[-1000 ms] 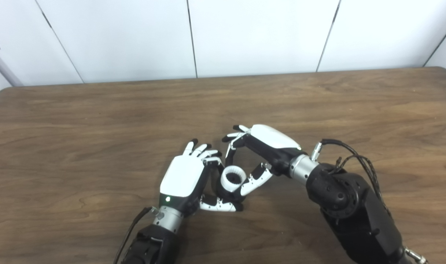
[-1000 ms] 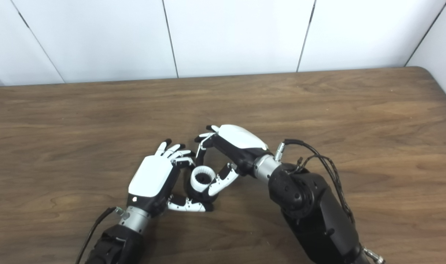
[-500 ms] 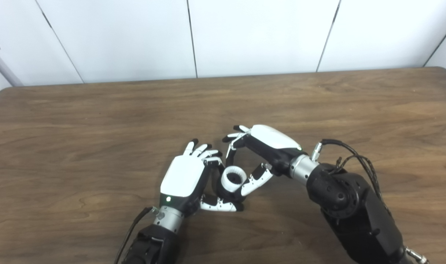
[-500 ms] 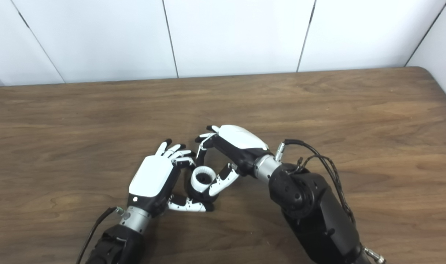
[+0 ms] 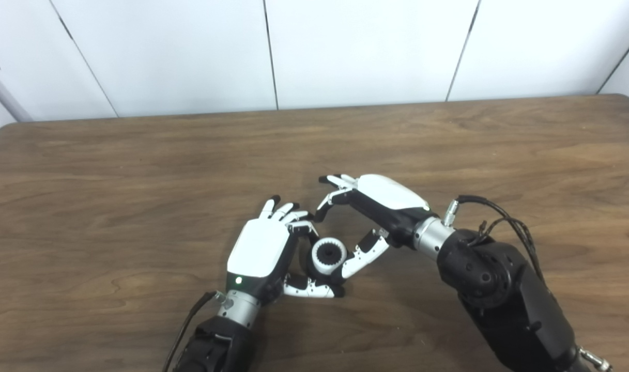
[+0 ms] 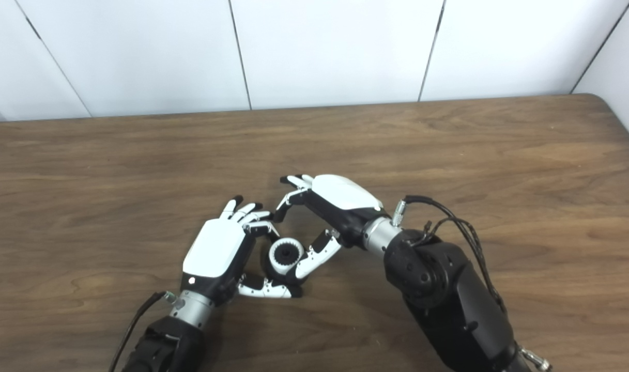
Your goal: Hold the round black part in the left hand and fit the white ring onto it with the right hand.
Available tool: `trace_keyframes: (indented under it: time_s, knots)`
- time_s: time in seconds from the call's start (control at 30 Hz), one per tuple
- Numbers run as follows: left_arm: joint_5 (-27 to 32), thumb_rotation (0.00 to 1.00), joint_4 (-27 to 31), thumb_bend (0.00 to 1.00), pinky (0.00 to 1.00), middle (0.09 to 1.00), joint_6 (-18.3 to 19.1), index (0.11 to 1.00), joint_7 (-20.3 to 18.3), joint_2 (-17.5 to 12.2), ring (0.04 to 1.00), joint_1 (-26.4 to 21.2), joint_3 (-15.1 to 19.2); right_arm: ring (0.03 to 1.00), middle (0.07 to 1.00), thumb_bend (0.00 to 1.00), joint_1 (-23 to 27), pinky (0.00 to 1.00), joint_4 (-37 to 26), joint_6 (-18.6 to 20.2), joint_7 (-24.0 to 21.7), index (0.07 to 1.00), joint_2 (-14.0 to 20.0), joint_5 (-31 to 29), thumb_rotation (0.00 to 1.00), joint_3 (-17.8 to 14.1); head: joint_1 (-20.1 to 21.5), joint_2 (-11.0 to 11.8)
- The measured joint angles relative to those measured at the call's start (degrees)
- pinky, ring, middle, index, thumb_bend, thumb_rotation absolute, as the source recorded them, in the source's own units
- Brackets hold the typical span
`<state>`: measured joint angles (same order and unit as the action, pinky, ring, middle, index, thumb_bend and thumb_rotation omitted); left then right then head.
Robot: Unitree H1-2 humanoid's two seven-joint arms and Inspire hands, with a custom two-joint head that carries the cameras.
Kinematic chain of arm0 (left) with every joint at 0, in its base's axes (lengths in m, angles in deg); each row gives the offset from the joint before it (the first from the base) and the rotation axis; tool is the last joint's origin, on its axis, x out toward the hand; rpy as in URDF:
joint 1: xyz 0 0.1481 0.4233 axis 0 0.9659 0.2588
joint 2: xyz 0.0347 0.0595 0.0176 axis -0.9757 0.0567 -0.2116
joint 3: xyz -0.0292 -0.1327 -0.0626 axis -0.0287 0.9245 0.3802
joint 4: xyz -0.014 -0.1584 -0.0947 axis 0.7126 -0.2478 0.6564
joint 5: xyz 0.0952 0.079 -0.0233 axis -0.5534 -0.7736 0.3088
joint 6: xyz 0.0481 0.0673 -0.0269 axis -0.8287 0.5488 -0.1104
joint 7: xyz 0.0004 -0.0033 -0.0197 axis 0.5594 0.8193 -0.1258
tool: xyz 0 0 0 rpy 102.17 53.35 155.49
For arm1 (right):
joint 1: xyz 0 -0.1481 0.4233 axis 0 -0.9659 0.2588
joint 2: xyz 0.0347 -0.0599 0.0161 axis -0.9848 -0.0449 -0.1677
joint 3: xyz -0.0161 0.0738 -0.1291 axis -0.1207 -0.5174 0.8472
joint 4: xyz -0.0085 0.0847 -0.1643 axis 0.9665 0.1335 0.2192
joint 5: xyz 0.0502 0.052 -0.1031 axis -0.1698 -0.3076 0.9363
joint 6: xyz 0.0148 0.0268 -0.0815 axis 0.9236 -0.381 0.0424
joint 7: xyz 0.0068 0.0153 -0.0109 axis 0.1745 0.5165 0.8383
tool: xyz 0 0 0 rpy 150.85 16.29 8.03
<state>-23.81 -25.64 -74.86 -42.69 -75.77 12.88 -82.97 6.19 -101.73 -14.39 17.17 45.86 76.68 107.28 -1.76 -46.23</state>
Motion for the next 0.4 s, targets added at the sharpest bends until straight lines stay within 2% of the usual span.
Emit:
trace_keyframes:
  time_s: [0.23, 0.4]
  knots:
    - [0.01, 0.06, -0.04, 0.52, 1.00, 0.799, 0.01, 0.486, 0.00, 0.14, 0.899, 0.00, 0.02, 1.000, 0.980, 1.00, 0.01, 1.00, -0.01, 0.02, -0.01, 0.702, 0.26, 0.35, 0.28, -0.21, -0.09, 0.09]
    - [0.05, 0.06, -0.11, 0.52, 1.00, 0.796, 0.01, 0.486, 0.07, 0.18, 0.898, 0.01, 0.04, 1.000, 0.978, 1.00, 0.14, 1.00, -0.25, 0.47, -0.20, 0.708, 0.48, -0.33, 0.27, -2.08, -0.09, 0.09]
